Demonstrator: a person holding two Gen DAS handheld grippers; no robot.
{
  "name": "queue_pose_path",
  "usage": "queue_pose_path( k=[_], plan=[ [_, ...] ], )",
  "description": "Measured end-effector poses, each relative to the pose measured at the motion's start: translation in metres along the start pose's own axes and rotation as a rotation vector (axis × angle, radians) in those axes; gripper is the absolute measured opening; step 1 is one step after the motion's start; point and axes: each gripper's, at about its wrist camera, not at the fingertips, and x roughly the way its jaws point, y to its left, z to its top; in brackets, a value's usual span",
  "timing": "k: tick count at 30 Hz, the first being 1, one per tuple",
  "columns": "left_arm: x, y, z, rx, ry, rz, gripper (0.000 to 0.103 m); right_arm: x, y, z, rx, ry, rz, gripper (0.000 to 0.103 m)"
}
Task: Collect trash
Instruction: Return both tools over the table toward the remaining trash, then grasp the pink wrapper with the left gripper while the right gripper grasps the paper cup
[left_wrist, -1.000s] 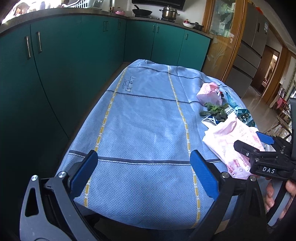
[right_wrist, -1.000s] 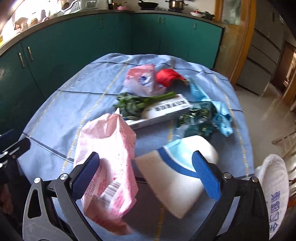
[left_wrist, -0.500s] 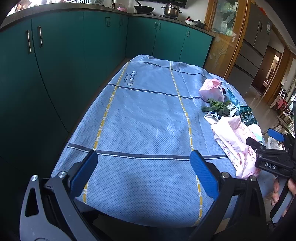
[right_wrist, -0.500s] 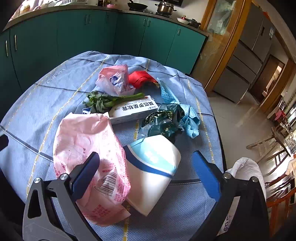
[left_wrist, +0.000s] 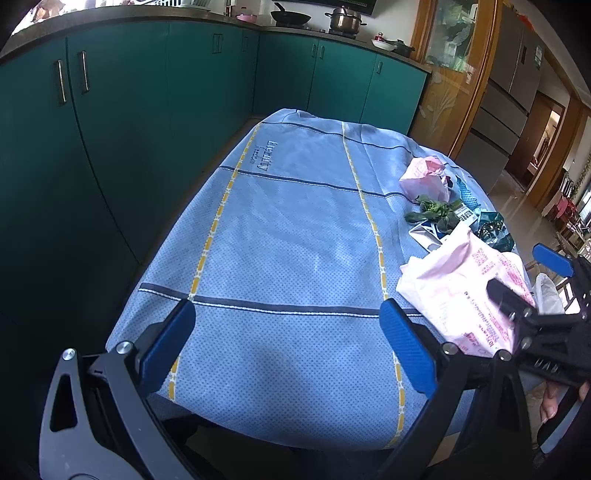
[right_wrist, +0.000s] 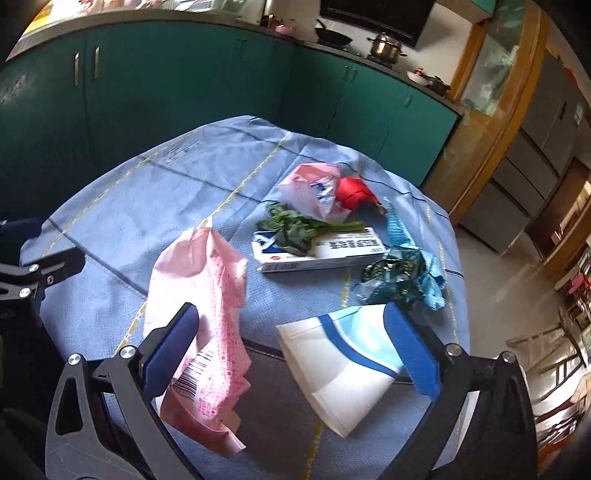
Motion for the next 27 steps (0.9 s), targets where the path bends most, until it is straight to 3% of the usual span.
queue_pose_path(
  k=[6, 12, 17, 20, 24, 25, 27],
  plan=[
    [-0.008, -0.012, 0.003, 0.019, -0.012, -0.072, 0.099, -0.015, -0.050, -0.001, 0.179, -0.043, -0.073, 0.098],
    [-0.012, -0.055, 0.007, 0.138, -0.011, -0.204, 0.099, -0.016, -0.110, -0.021, 0.363, 0.018, -0.177, 0.098],
    [-0.002, -0.097, 0.009, 0.238, 0.023, -0.289, 0.099, -0.016, -0.124, -0.039, 0.404, 0.045, -0.194, 0.098],
    [0.014, -0.121, 0.010, 0.282, 0.085, -0.335, 0.099, -0.014, -0.127, -0.044, 0.412, 0.053, -0.175, 0.098],
    [0.031, -0.138, 0.011, 0.253, 0.162, -0.420, 0.099, -0.008, -0.126, -0.045, 0.418, 0.064, -0.170, 0.098],
    [0.033, -0.140, 0.010, 0.242, 0.165, -0.429, 0.098, -0.007, -0.126, -0.046, 0.420, 0.066, -0.164, 0.098],
    [0.038, -0.142, 0.010, 0.249, 0.165, -0.439, 0.081, -0.004, -0.125, -0.046, 0.423, 0.071, -0.151, 0.098]
  ],
)
